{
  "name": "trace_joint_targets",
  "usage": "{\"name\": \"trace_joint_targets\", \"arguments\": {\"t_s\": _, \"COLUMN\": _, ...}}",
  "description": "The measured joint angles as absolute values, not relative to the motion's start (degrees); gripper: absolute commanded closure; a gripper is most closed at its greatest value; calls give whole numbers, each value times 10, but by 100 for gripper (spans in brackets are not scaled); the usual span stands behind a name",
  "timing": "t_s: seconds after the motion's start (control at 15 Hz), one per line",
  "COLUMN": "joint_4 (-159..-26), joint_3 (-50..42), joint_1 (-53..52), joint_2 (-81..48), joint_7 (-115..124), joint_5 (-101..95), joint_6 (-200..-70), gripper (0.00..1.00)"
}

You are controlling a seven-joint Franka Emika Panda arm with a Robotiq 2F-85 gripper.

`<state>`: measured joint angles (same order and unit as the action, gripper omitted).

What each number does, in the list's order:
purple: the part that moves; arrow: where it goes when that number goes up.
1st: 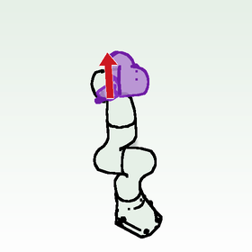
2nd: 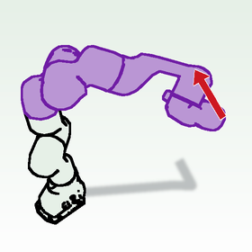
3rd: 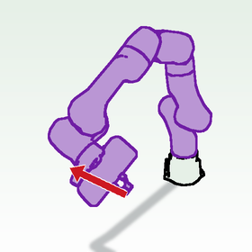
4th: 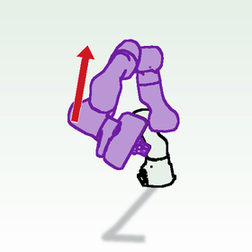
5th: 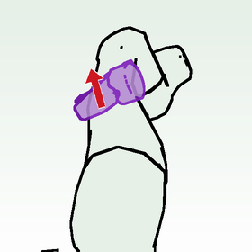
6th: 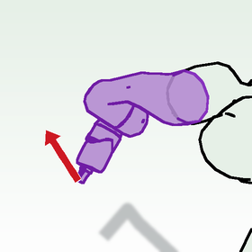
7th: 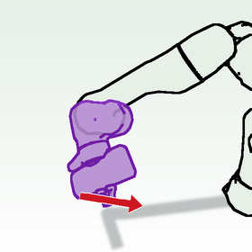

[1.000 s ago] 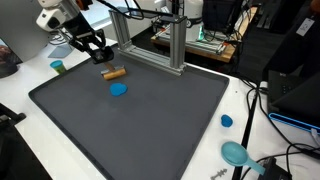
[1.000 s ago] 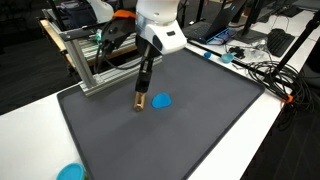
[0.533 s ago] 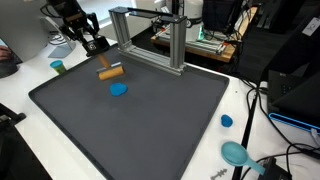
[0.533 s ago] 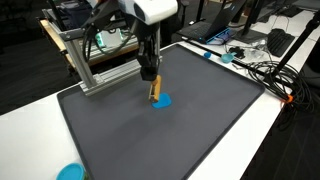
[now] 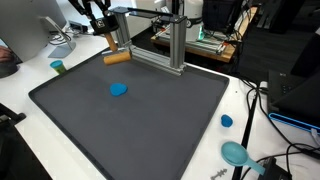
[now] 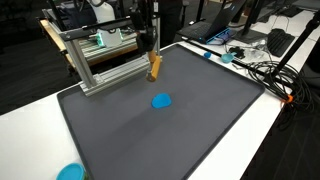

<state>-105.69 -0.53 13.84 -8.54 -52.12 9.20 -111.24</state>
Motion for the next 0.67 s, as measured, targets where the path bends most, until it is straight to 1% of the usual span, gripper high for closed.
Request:
{"name": "trace_joint_targets", "arguments": {"t_s": 0.4, "joint_4": -1221, "joint_3": -21, "joint_1": 108, "joint_2": 39, "joint_7": -481, "joint_5": 92, "joint_6": -1191, "gripper": 79}}
{"name": "trace_joint_targets", "arguments": {"t_s": 0.67, "joint_4": -1300, "joint_3": -24, "joint_1": 81, "joint_2": 96, "joint_7": -384, "joint_5": 92, "joint_6": -1218, "gripper": 79}}
